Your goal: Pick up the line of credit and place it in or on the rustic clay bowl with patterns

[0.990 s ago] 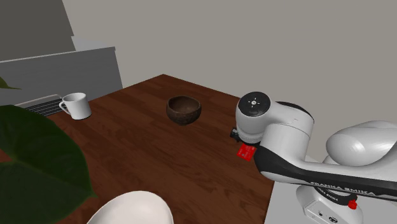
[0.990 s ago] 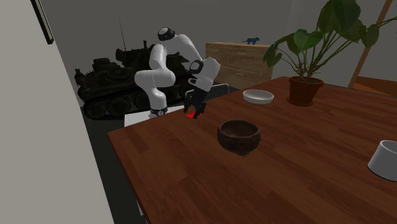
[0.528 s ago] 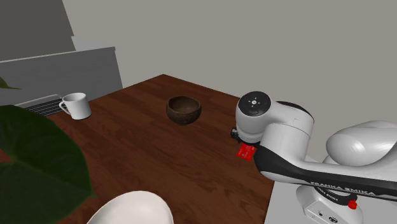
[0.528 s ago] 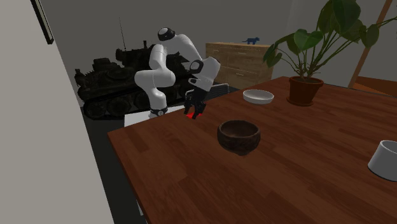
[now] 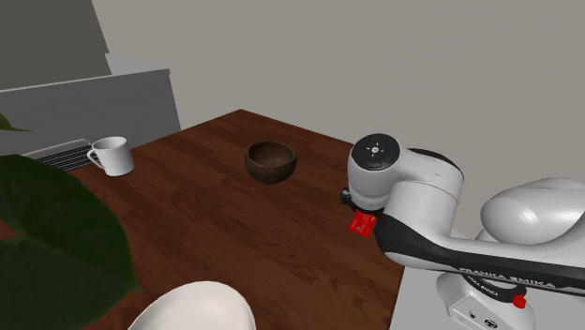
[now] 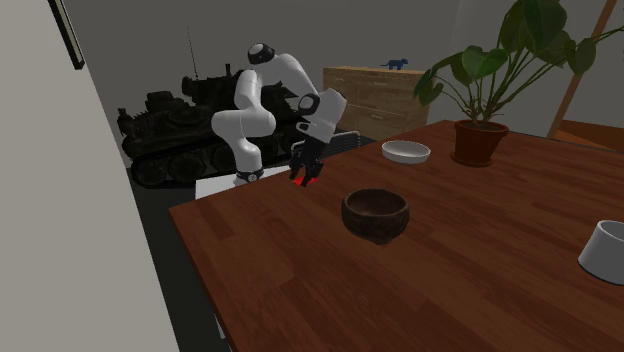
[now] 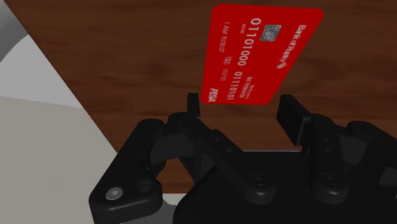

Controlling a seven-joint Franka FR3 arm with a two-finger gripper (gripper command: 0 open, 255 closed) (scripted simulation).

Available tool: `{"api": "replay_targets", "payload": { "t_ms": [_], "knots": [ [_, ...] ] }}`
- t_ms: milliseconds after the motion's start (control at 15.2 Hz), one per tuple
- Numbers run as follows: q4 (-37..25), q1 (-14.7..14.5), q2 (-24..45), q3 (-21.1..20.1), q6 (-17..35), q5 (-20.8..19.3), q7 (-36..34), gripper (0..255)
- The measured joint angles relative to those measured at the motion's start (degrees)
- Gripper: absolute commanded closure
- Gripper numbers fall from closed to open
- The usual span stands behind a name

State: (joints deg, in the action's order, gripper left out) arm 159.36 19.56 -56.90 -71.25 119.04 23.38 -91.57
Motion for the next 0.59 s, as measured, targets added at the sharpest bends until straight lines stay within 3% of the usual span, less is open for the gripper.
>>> {"api": "replay_targets", "payload": {
  "t_ms": [594],
  "knots": [
    [-2.2,-1.4,-2.6,5.8,-5.8,-3.0,2.1,255]
  ]
}}
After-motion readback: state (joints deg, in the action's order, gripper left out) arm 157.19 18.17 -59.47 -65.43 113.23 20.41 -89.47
